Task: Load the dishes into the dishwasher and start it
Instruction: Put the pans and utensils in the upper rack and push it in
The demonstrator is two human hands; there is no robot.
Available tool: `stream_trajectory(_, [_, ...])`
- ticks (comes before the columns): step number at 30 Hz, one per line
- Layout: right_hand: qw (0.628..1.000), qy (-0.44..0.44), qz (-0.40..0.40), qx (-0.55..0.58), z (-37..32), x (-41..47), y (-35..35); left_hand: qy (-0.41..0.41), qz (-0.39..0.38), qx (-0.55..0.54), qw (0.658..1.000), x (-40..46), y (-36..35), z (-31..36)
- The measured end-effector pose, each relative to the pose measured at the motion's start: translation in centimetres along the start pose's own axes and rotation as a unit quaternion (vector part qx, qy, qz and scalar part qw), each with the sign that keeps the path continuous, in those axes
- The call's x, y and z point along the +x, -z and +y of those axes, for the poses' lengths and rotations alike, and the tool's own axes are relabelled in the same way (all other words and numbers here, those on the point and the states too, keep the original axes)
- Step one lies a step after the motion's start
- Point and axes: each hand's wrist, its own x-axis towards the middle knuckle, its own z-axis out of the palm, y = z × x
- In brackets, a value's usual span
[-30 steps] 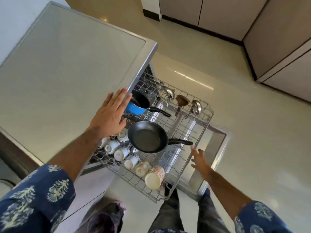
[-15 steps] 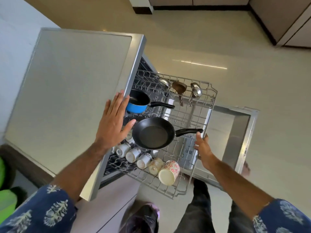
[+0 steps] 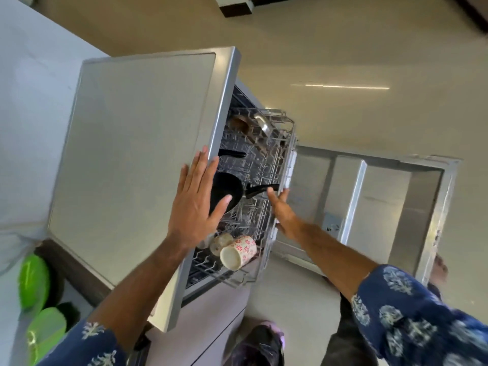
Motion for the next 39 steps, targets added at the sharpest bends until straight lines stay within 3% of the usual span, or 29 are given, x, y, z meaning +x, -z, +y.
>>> stream_trajectory(12, [0.992, -0.018, -0.128, 0.015, -1.7, 5.4, -6.9, 0.022, -0.007, 0.007, 1.000, 0.1, -0.4, 0.0])
stream_trajectory(18, [0.994, 0.001, -0.106, -0.002, -0.8, 7.3, -8.0, 0.028, -0.006, 0.028, 0.999, 0.0, -0.5, 0.1])
stream_trajectory(22, [0.991, 0.001, -0.132, 0.011, -0.2, 8.5, -7.3, 0.040, -0.016, 0.047, 0.998, -0.1, -0.5, 0.2])
stream_trajectory(27, [0.993, -0.008, -0.119, 0.010, -0.1, 9.0, -6.9, 0.044, -0.020, 0.062, 0.997, 0.1, -0.5, 0.5])
stream_trajectory(32, [0.985, 0.088, -0.078, -0.126, 0.2, 7.9, -5.5, 0.038, -0.022, 0.103, 0.994, 0.1, -0.6, 0.7])
stream_trajectory(36, [0.978, 0.078, -0.067, -0.183, 2.3, 8.6, -1.0, 0.028, -0.011, 0.113, 0.993, 0.0, -0.7, 0.8])
stream_trajectory(39, [0.967, 0.068, 0.006, -0.246, 4.1, 11.4, 3.4, 0.030, -0.007, 0.123, 0.992, 0.0, -0.7, 0.7])
